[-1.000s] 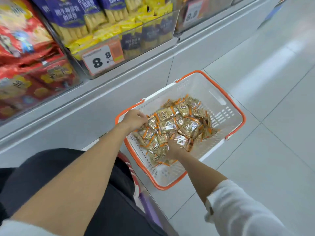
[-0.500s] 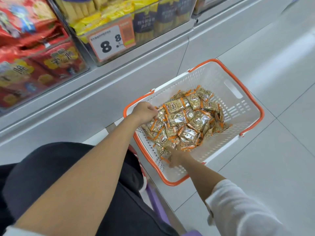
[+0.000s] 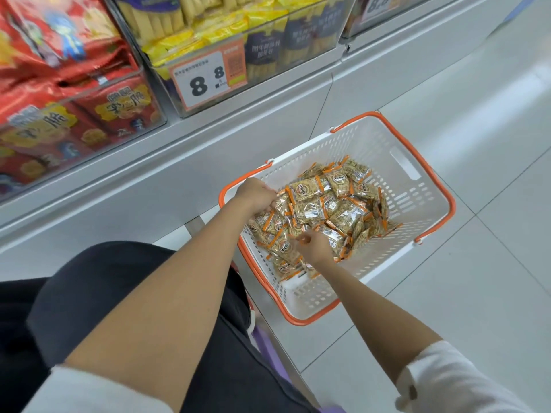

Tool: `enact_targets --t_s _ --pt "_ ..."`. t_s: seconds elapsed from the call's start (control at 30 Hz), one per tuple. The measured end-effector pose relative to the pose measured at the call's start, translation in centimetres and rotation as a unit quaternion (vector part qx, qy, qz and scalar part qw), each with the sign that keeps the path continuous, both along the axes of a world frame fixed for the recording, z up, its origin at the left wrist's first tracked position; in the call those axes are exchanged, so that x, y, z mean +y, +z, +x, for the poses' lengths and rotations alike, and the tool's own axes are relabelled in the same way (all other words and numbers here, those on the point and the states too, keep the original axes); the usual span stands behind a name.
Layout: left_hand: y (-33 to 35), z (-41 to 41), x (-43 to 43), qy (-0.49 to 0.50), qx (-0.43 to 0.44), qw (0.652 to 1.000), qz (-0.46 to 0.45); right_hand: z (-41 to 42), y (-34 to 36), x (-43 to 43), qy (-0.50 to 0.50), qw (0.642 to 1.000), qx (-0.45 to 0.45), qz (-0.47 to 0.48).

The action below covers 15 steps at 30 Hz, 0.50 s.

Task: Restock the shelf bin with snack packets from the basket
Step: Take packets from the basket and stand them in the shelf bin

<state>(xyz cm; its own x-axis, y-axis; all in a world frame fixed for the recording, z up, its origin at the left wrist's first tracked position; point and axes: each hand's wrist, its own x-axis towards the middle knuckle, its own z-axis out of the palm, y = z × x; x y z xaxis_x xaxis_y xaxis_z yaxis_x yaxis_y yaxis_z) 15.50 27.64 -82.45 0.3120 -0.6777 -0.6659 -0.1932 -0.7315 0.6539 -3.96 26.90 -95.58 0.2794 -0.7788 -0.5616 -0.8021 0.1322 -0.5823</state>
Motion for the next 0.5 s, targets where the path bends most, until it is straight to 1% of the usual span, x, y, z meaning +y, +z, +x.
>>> enact_targets --t_s 0.03,0.07,0.1,0.17,0.23,0.27,0.3,0.33,0.37,0.4,0.43,0.47,0.5 --pt "0.1 -0.1 -0.1 0.022 0.013 1.000 0.015 0.5 1.7 -0.3 -0.036 0.996 -0.055 -0.056" --pt "0.4 -0.3 -0.1 0.050 0.035 0.998 0.033 1.0 3.4 -0.6 -0.048 0.986 -0.101 -0.122" --pt "0.9 -0.4 -0.1 0.072 0.069 0.994 0.055 1.6 5.0 -0.9 -0.036 0.972 -0.127 -0.194" --pt "1.9 -0.6 0.0 0.101 0.149 0.981 0.067 3.0 8.5 -1.2 0.041 0.934 -0.132 -0.330" --pt "2.6 -0.4 -0.1 0.147 0.186 0.971 0.015 3.9 10.9 -1.5 0.159 0.875 -0.140 -0.434" --pt "3.1 -0.2 -0.1 0.175 0.181 0.967 -0.028 4.1 11.7 -1.7 0.212 0.851 -0.144 -0.458" --pt "3.4 0.0 -0.2 0.197 0.170 0.963 -0.067 4.1 12.5 -2.0 0.241 0.848 -0.144 -0.449" --pt "4.1 0.4 -0.2 0.213 0.165 0.958 -0.100 4.2 13.5 -2.4 0.237 0.866 -0.147 -0.416" --pt "5.1 0.8 0.0 0.218 0.165 0.953 -0.128 4.2 14.8 -2.6 0.200 0.895 -0.158 -0.365" --pt "6.0 1.2 0.2 0.214 0.169 0.951 -0.148 4.4 16.2 -2.9 0.139 0.926 -0.183 -0.300" --pt "7.2 1.6 0.6 0.199 0.173 0.950 -0.165 4.7 17.9 -3.2 0.071 0.944 -0.219 -0.236" --pt "8.3 2.1 0.8 0.177 0.183 0.950 -0.179 5.3 19.7 -3.7 0.016 0.949 -0.261 -0.178" --pt "9.4 2.5 1.1 0.148 0.189 0.952 -0.190 5.9 21.5 -4.3 -0.017 0.947 -0.297 -0.125"
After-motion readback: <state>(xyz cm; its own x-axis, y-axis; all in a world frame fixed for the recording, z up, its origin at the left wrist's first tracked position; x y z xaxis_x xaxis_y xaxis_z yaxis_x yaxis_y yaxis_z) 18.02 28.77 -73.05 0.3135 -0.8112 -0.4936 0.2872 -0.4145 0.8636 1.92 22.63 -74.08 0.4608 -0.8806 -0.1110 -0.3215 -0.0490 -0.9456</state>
